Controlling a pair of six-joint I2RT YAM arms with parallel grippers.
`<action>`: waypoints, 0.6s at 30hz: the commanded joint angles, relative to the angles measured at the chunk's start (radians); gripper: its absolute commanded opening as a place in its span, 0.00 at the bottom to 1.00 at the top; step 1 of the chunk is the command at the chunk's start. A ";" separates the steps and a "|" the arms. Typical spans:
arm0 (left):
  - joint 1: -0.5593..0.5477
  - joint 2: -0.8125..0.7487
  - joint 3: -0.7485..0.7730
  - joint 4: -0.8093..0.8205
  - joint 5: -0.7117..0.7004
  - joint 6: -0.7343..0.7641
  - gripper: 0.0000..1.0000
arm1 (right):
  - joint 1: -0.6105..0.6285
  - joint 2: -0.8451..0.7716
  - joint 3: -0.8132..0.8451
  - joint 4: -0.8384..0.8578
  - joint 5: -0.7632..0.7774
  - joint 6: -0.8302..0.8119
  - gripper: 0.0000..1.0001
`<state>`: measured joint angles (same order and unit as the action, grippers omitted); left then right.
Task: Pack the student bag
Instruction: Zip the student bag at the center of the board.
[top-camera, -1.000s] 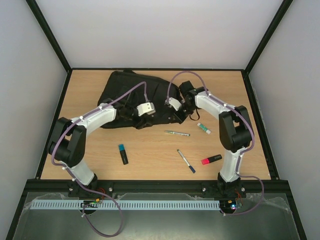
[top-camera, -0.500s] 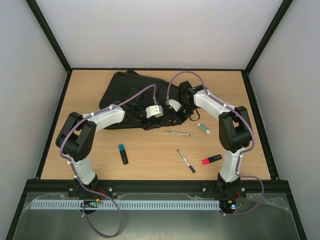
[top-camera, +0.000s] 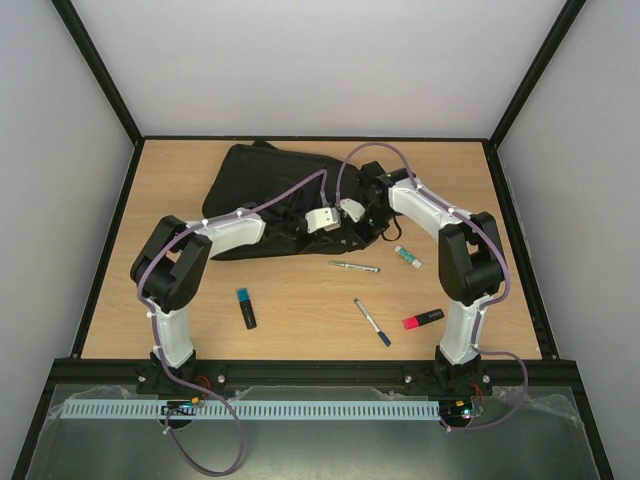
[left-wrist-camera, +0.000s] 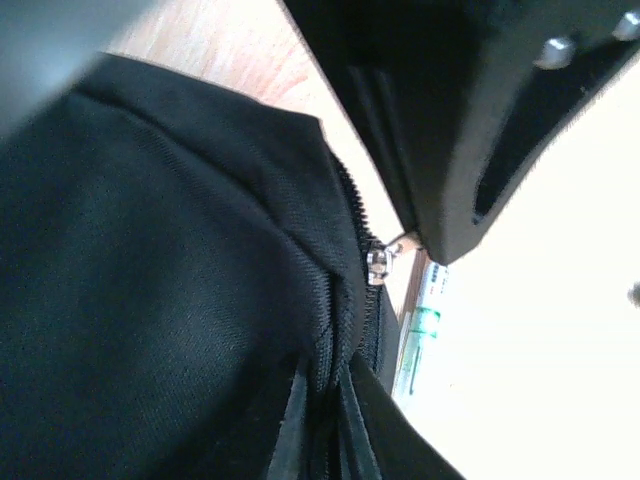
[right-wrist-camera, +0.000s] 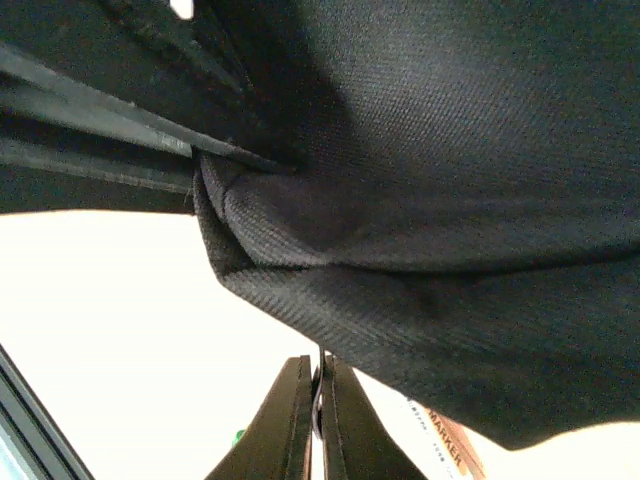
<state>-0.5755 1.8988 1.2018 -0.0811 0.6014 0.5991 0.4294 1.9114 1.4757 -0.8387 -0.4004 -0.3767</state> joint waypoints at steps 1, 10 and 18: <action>0.011 0.017 0.043 0.017 0.000 -0.013 0.04 | -0.001 -0.007 0.007 -0.057 -0.010 -0.005 0.02; 0.031 -0.051 0.026 -0.104 0.075 0.035 0.02 | -0.077 0.028 0.048 -0.067 0.052 -0.059 0.01; 0.059 -0.127 -0.028 -0.242 0.095 0.124 0.02 | -0.104 0.074 0.095 -0.061 0.077 -0.093 0.01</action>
<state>-0.5518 1.8462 1.2095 -0.1852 0.6548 0.6491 0.3473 1.9491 1.5425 -0.8585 -0.3878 -0.4500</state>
